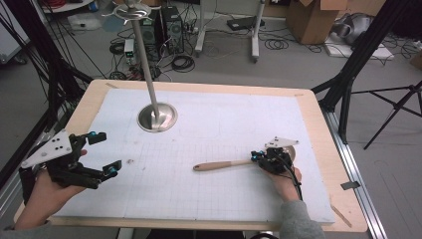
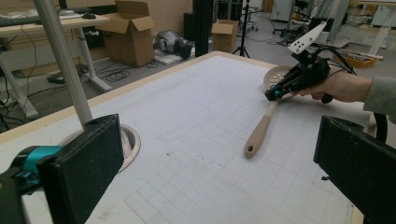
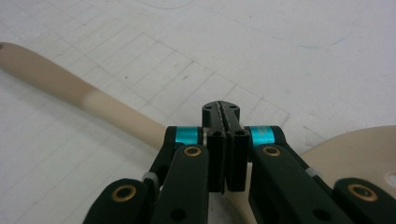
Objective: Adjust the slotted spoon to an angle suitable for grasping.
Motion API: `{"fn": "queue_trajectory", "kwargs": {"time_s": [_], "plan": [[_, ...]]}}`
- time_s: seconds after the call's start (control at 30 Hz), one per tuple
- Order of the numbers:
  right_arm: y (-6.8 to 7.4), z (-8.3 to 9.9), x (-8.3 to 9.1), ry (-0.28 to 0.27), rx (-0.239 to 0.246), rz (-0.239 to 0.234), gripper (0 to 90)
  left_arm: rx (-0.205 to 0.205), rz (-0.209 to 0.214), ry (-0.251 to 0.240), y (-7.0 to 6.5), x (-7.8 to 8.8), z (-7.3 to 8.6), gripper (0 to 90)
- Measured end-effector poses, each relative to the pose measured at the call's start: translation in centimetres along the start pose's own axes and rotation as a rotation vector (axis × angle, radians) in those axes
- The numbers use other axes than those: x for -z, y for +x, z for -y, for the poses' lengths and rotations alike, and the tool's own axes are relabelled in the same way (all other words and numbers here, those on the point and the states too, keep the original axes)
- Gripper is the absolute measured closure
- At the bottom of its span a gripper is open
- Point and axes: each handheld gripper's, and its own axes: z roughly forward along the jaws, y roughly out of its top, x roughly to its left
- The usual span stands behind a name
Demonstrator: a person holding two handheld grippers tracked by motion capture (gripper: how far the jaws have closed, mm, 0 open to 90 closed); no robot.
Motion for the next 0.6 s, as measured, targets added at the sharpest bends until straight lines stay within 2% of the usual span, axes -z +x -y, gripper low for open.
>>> {"fn": "queue_trajectory", "kwargs": {"time_s": [0.2, 0.3, 0.6], "plan": [[0.3, 0.0, 0.1, 0.016, -0.009, 0.014, 89.3, 0.001, -0.001, 0.002, 0.0, 0.0, 0.1, 2.0], [0.6, 0.0, 0.3, 0.032, 0.009, 0.028, 89.3, 0.003, 0.001, 0.006, 0.0, -0.1, 0.1, 2.0], [1.5, 0.4, 1.2, 0.064, 0.020, 0.054, 89.3, 0.006, 0.010, 0.006, 0.1, -0.6, 0.1, 2.0]]}}
